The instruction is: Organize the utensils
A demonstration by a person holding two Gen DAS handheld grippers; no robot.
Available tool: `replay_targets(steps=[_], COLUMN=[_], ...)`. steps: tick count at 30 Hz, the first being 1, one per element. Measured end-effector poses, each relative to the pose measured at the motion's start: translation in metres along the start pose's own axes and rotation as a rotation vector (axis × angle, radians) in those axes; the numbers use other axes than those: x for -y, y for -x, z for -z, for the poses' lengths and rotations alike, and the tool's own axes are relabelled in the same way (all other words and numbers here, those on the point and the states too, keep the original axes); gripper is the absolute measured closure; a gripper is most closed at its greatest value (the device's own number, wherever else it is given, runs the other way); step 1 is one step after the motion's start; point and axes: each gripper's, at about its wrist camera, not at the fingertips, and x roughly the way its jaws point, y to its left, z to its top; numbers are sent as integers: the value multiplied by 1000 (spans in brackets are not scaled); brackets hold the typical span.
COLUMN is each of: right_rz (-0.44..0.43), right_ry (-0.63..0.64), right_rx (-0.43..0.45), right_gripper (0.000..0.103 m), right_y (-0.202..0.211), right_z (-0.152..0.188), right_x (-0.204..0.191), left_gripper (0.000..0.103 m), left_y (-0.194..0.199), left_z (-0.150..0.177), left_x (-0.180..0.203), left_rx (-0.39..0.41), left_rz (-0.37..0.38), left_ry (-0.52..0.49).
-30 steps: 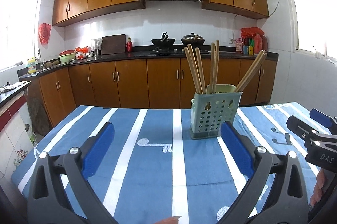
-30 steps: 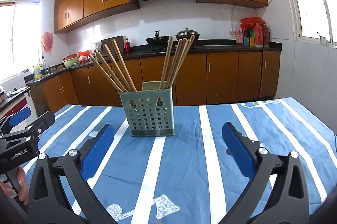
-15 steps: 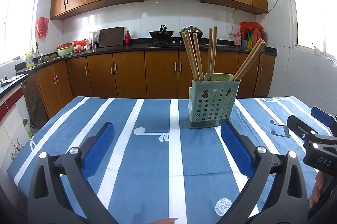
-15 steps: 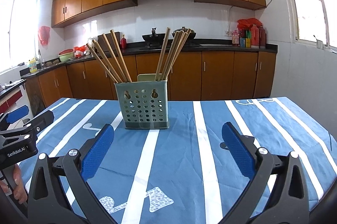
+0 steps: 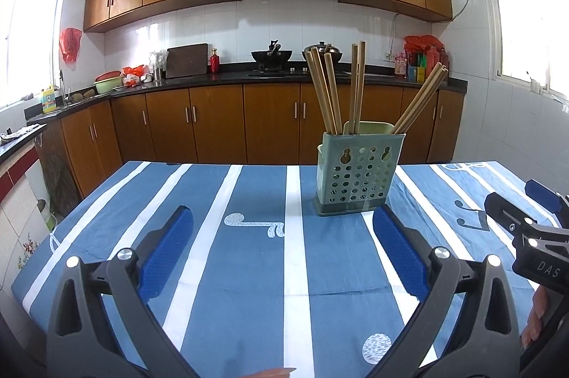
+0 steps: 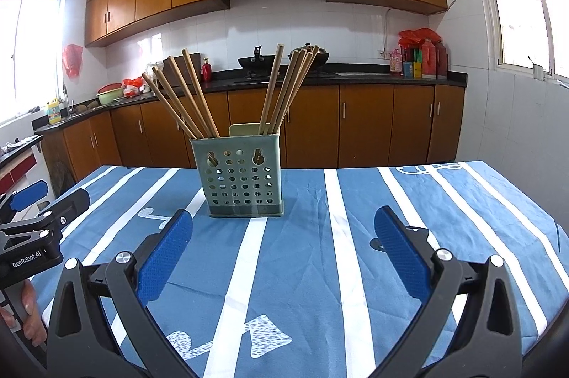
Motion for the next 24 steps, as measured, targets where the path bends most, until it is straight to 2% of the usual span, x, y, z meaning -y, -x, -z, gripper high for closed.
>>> replay_targets(steps=[24], right_rz=[0], right_ry=[-5], right_rx=[-4], right_gripper=[2], right_y=[-2], right_z=[2], right_x=[1], left_gripper=[4], left_y=[-1], left_z=[0], left_x=[2], left_rx=[0], left_rz=[1], left_ry=[0])
